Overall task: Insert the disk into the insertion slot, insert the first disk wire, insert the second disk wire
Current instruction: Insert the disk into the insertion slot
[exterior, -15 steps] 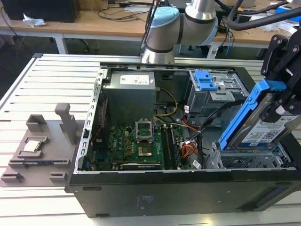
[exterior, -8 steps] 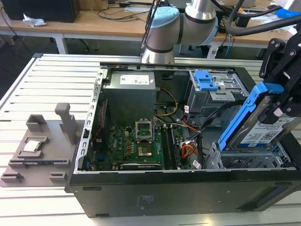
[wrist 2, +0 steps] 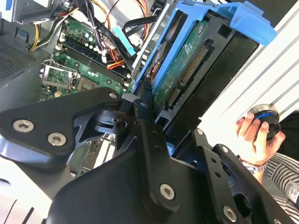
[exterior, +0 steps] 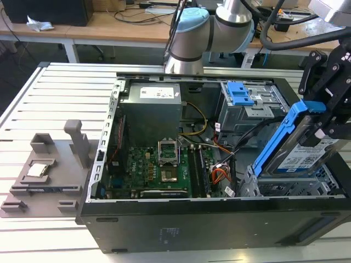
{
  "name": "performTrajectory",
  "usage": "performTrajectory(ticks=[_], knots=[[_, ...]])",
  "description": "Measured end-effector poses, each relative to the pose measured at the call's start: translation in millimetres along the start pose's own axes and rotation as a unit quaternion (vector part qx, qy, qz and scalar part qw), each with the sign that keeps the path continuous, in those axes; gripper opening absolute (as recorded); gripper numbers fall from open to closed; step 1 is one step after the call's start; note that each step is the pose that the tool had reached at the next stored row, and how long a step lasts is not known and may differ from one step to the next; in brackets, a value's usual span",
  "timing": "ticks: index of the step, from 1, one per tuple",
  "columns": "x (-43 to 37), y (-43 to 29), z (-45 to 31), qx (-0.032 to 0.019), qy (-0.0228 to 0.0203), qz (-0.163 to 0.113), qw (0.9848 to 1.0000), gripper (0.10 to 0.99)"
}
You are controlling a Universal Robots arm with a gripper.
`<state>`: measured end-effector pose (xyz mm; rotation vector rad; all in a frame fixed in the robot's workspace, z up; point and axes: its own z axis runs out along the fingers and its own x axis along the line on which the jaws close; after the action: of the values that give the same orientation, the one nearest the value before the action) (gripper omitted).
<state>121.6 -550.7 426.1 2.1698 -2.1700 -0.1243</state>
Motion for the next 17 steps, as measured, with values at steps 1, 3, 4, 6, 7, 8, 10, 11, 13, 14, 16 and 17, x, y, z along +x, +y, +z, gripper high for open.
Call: performTrajectory(ticks=[1, 3, 4, 6, 7, 8, 10, 11, 13, 14, 16, 17], knots=[[0.1, -0.4, 3.5, -0.0005, -0.0011, 0.000, 1.0000, 0.361], [0.0, -1.1, 6.0, -0.0009, -0.0001, 0.000, 1.0000, 0.361], [0.1, -1.2, 7.1, -0.0009, -0.0004, 0.000, 1.0000, 0.361], [0.1, -1.5, 9.3, -0.0010, -0.0002, 0.000, 1.0000, 0.361], [0.2, -1.8, 11.7, -0.0012, -0.0004, 0.000, 1.0000, 0.361], [0.1, -2.0, 12.5, -0.0013, -0.0003, 0.000, 1.0000, 0.361], [0.2, -2.2, 15.5, -0.0015, -0.0006, 0.000, 1.0000, 0.361], [0.2, -2.3, 16.3, -0.0016, -0.0004, 0.000, 1.0000, 0.361], [0.2, -2.7, 19.7, -0.0017, -0.0004, 0.000, 1.0000, 0.361], [0.2, -2.9, 21.3, -0.0018, -0.0003, 0.000, 1.0000, 0.361], [0.2, -3.3, 25.4, -0.0018, -0.0003, 0.000, 1.0000, 0.361], [0.2, -3.4, 26.5, -0.0018, -0.0004, 0.000, 1.0000, 0.361]])
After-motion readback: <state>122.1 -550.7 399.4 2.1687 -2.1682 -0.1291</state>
